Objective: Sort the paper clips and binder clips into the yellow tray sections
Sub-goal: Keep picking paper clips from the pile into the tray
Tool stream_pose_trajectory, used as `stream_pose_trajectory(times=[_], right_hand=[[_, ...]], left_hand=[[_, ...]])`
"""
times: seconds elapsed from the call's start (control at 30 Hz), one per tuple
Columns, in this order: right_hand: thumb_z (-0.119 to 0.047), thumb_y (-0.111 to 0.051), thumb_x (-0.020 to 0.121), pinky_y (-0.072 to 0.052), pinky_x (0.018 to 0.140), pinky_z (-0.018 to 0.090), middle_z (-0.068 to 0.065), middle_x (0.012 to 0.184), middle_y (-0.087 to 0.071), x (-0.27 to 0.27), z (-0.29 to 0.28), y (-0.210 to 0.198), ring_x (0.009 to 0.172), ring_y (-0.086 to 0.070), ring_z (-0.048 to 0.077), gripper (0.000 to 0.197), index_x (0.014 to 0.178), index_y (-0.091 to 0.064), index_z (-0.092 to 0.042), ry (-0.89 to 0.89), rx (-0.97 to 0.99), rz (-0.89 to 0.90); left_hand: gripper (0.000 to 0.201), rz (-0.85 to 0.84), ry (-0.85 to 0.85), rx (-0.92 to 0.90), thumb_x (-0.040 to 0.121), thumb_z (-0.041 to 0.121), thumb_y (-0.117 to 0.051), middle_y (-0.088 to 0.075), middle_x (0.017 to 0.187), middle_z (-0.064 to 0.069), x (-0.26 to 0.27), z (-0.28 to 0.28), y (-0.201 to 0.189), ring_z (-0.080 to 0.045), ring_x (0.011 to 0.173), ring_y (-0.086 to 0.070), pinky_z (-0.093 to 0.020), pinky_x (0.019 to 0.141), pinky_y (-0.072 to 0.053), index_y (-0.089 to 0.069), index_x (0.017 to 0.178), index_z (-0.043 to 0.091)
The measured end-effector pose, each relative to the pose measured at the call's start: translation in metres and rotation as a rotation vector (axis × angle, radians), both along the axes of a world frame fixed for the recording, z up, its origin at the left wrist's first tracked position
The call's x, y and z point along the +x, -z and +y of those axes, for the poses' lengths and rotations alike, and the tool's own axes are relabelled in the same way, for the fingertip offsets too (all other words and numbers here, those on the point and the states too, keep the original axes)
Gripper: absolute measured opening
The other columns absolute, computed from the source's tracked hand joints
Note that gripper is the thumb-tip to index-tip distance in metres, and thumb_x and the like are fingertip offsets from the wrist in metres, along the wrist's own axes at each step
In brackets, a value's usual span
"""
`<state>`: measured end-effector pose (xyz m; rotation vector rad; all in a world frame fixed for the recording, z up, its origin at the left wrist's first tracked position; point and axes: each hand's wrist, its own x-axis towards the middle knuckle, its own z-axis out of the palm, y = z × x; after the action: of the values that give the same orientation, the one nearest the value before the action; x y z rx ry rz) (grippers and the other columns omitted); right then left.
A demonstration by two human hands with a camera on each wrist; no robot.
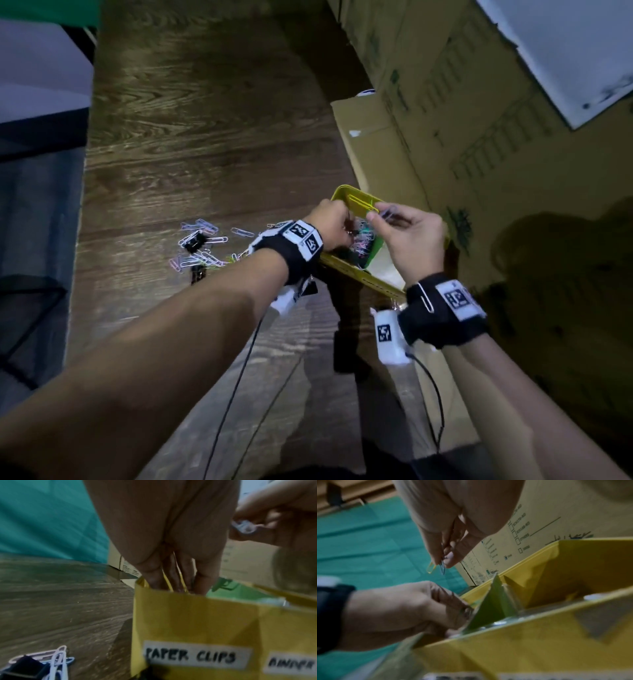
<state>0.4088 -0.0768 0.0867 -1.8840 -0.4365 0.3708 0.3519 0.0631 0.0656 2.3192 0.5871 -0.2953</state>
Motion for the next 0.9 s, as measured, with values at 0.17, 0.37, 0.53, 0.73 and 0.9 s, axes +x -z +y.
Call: stream_pose_trajectory(times=[0.17,0.37,0.53,0.73,0.9], right_hand=[[-0.022,-0.073,0.081,-0.052,0.089,0.031,0.01,0.086,-0.072,0.029,0.019,0.022,0.084,-0.066,0.022,0.018,0.097,-0.074,-0.013,-0.237,-0.482,-0.162],[-0.021,-0.066,0.086,-0.051,0.092,0.04,0.018,0.111,-0.064,0.029,0.046,0.023,0.098,-0.062,0.034,0.028,0.114,-0.066,-0.016,-0.535,-0.837,-0.279],[-0.026,-0.059,0.089,-0.053,0.083,0.04,0.013,0.102,-0.068,-0.001,0.051,0.014,0.089,-0.064,0.03,0.028,0.115,-0.065,-0.021,-0.632,-0.792,-0.341],[-0.018,-0.059,0.089,-0.048,0.087,0.031,0.006,0.104,-0.07,-0.118,0.059,0.022,0.095,-0.063,0.022,0.02,0.104,-0.071,-0.015,-1.048,-0.416,-0.356],[-0.012,-0.05,0.09,-0.028,0.104,0.046,-0.001,0.147,-0.038,-0.213,0.07,0.062,0.13,-0.031,0.025,0.049,0.137,-0.046,-0.025,-1.388,-0.548,-0.589]], left_hand=[[0.026,-0.009,0.164,0.054,0.081,0.01,-0.059,-0.07,0.097,-0.011,-0.004,0.001,0.003,-0.027,0.096,-0.06,-0.026,0.082,-0.044,-0.07,0.103,0.015],[0.017,-0.244,-0.197,-0.231,0.086,0.01,-0.061,-0.072,0.074,-0.001,-0.062,0.028,-0.005,-0.014,0.062,-0.066,-0.024,0.061,-0.054,-0.072,0.09,0.022],[0.028,-0.225,-0.332,-0.178,0.082,-0.008,-0.054,-0.065,0.06,0.018,-0.159,0.074,0.004,0.005,0.055,-0.058,-0.017,0.058,-0.051,-0.069,0.08,0.015],[0.044,0.018,-0.217,0.055,0.075,-0.006,-0.058,-0.067,0.078,0.011,-0.291,0.094,0.047,-0.012,0.074,-0.063,-0.018,0.068,-0.042,-0.067,0.082,0.037],[0.07,0.109,-0.099,0.171,0.064,0.01,-0.038,-0.051,0.129,-0.009,-0.34,0.068,0.086,-0.029,0.116,-0.05,-0.034,0.098,-0.042,-0.047,0.133,0.017]])
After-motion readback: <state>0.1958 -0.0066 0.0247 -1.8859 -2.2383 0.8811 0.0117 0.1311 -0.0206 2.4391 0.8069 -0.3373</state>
